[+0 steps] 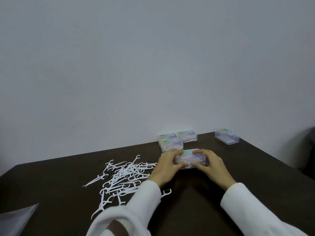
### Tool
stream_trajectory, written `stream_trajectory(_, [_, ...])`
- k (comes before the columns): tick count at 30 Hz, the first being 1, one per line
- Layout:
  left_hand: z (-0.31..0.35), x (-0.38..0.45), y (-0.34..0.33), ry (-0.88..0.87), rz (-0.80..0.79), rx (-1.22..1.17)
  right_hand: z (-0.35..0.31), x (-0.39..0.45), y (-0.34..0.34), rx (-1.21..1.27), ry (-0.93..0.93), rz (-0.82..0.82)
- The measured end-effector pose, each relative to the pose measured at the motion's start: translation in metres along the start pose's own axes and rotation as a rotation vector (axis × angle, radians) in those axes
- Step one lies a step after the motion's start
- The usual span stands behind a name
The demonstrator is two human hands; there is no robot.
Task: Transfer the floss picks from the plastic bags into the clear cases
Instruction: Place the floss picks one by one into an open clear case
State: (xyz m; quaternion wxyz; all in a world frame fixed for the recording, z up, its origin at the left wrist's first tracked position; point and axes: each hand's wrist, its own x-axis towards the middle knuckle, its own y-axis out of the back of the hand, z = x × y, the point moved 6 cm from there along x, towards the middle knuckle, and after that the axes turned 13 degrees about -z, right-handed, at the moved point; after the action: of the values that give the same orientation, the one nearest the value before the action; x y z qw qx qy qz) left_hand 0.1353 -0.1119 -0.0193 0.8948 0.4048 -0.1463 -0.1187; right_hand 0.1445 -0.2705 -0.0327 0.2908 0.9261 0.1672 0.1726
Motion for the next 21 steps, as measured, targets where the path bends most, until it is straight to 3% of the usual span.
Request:
stream_trajectory(7, [0.011,0.028,-0.011,0.038,-0.077,-0.068,0.016,0.007,0.033,-0.029,-0.034,0.095])
stream_trajectory(11, [0.01,0.044,-0.014,0.021,-0.118,0.051,0.034,0.017,0.046,-0.042,-0.062,0.118])
stream_trajectory(21, [-0.027,0.073,0.004,0.183,-0.063,0.342,0.057,0.07,0.039,-0.058,-0.1,0.115])
